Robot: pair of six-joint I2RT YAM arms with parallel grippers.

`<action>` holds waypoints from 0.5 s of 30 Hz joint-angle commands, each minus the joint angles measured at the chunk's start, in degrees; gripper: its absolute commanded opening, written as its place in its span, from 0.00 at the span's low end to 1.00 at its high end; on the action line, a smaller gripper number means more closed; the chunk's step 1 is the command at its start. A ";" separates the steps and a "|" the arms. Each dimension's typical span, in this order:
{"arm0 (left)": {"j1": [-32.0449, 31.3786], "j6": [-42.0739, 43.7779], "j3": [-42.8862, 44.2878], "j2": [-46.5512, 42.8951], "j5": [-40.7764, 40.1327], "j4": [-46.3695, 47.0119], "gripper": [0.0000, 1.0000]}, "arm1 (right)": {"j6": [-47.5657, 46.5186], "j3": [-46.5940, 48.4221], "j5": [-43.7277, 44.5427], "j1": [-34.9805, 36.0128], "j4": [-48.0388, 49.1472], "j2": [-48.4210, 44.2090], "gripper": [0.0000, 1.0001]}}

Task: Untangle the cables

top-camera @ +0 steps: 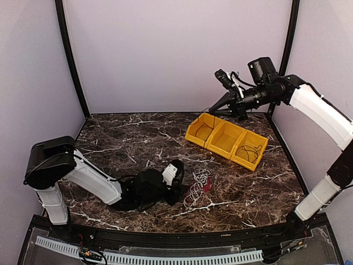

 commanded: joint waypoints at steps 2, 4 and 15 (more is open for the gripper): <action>-0.28 -1.13 -1.70 -16.09 -0.51 -12.14 0.44 | 2.55 -7.74 -1.85 1.69 6.08 -1.52 0.00; -0.28 -0.03 -1.89 -19.97 1.57 -14.70 0.47 | 2.93 -8.95 -2.43 2.45 6.68 -0.99 0.00; -0.28 5.45 4.06 -17.98 5.79 -4.08 0.52 | 5.33 -0.65 -5.22 6.06 4.32 4.36 0.00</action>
